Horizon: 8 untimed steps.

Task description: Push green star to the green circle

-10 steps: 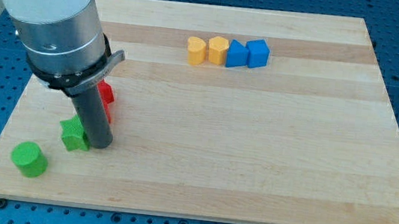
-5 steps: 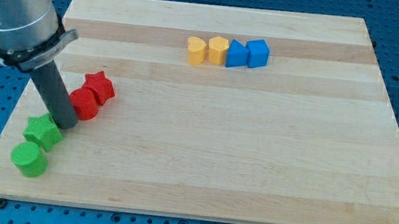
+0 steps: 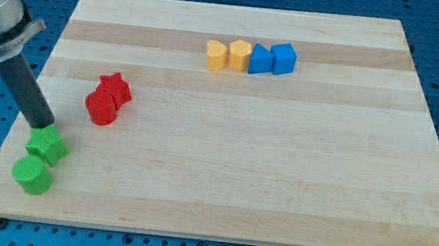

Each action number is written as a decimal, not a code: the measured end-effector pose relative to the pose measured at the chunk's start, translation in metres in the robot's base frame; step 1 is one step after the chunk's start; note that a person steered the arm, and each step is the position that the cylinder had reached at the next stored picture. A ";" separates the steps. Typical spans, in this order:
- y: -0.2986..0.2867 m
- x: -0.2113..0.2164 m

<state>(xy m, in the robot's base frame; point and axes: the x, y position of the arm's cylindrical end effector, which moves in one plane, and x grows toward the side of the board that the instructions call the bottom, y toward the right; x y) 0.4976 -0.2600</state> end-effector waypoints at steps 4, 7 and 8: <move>0.014 0.009; 0.021 0.012; 0.021 0.015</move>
